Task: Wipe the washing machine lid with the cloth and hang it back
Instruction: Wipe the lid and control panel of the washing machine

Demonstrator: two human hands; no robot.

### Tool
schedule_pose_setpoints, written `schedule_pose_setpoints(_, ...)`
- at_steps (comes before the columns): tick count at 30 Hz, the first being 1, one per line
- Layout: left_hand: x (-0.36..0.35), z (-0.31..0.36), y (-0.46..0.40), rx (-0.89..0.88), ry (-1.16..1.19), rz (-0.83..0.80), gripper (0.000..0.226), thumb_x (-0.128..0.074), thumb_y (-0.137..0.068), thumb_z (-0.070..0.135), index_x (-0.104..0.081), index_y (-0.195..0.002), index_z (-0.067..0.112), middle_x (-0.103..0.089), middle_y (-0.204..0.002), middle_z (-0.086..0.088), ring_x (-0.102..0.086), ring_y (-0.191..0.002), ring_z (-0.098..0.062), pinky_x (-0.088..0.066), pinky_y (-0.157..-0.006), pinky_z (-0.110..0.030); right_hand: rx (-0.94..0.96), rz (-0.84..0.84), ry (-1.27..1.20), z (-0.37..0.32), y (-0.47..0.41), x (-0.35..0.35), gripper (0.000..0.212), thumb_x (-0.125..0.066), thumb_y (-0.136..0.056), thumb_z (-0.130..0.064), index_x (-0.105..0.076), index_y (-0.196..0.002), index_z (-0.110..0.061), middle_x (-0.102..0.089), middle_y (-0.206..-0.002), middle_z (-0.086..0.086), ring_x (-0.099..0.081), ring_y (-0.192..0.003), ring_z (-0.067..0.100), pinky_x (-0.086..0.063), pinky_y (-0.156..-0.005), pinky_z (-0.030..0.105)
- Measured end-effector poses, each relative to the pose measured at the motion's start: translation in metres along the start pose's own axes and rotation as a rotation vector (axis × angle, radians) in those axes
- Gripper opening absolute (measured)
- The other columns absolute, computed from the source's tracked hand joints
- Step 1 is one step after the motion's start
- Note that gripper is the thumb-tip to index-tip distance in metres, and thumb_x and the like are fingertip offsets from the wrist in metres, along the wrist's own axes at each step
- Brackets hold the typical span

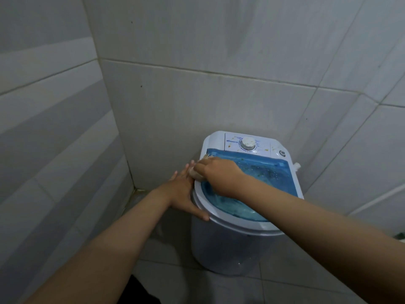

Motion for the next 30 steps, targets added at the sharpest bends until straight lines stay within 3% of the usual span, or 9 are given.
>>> schedule_pose_setpoints(4,-0.003,-0.005,-0.002,-0.005,0.015,0.003,0.141,-0.074,-0.048,0.073,0.016,-0.148,0.029,0.026,-0.156,0.0,0.028,-0.136,-0.008,0.013,-0.112,-0.042,0.053,0.024,-0.015,-0.012,0.016,0.001,0.04,-0.047,-0.09,-0.008,-0.045,-0.129,-0.014,-0.05,-0.137,0.006,-0.047,-0.125,0.029,-0.052,-0.088,0.043)
schedule_pose_setpoints(8,-0.006,-0.008,-0.003,0.02,-0.005,-0.015,0.157,-0.059,-0.031,0.089,0.02,-0.147,0.02,0.026,-0.156,-0.002,0.024,-0.142,-0.015,0.013,-0.112,-0.041,0.107,0.02,-0.05,-0.023,0.034,0.002,0.034,-0.048,-0.09,-0.014,-0.05,-0.124,-0.016,-0.051,-0.136,0.003,-0.046,-0.126,0.026,-0.051,-0.091,0.042)
schedule_pose_setpoints(12,-0.007,-0.011,-0.005,0.036,-0.027,-0.003,0.16,-0.057,-0.028,0.09,0.023,-0.146,0.018,0.026,-0.156,-0.003,0.021,-0.143,-0.017,0.009,-0.114,-0.043,0.157,0.046,-0.063,-0.032,0.055,-0.001,0.033,-0.052,-0.089,-0.02,-0.053,-0.122,-0.016,-0.052,-0.135,0.002,-0.047,-0.125,0.026,-0.051,-0.089,0.039)
schedule_pose_setpoints(15,-0.006,-0.01,-0.005,0.035,-0.031,0.014,0.153,-0.064,-0.038,0.084,0.021,-0.147,0.018,0.023,-0.157,-0.003,0.019,-0.144,-0.017,0.008,-0.114,-0.044,0.185,0.061,-0.04,-0.037,0.07,-0.003,0.036,-0.054,-0.088,-0.017,-0.053,-0.124,-0.014,-0.053,-0.136,0.004,-0.049,-0.124,0.029,-0.051,-0.09,0.041)
schedule_pose_setpoints(19,-0.001,-0.006,-0.002,0.025,-0.047,0.039,0.134,-0.074,-0.062,0.06,0.019,-0.147,0.015,0.018,-0.158,-0.006,0.014,-0.146,-0.021,0.004,-0.115,-0.045,0.172,0.035,0.014,-0.038,0.088,-0.002,0.045,-0.046,-0.089,-0.006,-0.046,-0.132,-0.015,-0.045,-0.143,0.002,-0.043,-0.129,0.027,-0.048,-0.089,0.038)
schedule_pose_setpoints(25,-0.002,-0.004,0.004,0.038,-0.03,0.029,0.145,-0.069,-0.046,0.078,0.017,-0.148,0.02,0.017,-0.159,-0.003,0.015,-0.145,-0.019,0.006,-0.114,-0.045,0.183,0.031,0.004,-0.032,0.12,-0.008,0.052,-0.039,-0.08,0.001,-0.05,-0.129,-0.013,-0.051,-0.139,0.004,-0.048,-0.124,0.032,-0.057,-0.075,0.042)
schedule_pose_setpoints(30,0.0,0.001,0.012,0.027,-0.037,0.043,0.145,-0.066,-0.048,0.081,0.019,-0.147,0.018,0.021,-0.158,-0.006,0.018,-0.144,-0.02,0.005,-0.116,-0.046,0.122,-0.028,-0.02,-0.015,0.141,-0.016,0.061,-0.047,-0.079,0.005,-0.043,-0.134,-0.021,-0.041,-0.148,-0.005,-0.038,-0.134,0.024,-0.055,-0.085,0.041)
Point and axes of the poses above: each hand's wrist, its own y-axis away from the middle knuckle, its own x-axis out of the back of the hand, z = x × y, the point moved 8 cm from there along -y, towards the middle knuckle
